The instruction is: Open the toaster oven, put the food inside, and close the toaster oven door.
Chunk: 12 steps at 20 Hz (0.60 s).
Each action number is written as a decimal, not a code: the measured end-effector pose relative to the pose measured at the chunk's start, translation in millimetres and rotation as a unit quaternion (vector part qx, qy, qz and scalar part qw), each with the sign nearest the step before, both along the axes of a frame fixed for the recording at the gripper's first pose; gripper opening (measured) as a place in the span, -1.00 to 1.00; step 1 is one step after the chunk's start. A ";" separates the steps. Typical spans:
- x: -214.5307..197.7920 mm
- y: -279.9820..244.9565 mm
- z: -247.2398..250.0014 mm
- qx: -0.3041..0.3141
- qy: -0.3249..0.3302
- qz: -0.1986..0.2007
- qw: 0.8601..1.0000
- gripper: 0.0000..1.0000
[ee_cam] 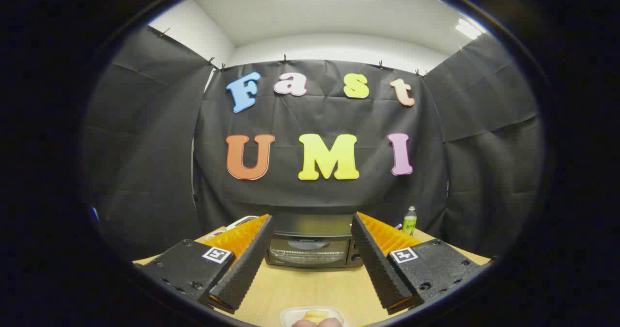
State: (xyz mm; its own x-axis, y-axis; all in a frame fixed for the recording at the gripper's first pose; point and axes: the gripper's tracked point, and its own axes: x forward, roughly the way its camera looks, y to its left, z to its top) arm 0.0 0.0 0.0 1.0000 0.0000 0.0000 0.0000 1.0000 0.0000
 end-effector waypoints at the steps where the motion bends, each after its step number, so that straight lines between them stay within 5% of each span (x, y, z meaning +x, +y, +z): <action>1: 1.1 -0.7 -2.6 0.003 0.005 0.000 1.000 1.00; 12: 8.4 -5.3 -13.1 0.017 0.027 -0.005 0.999 1.00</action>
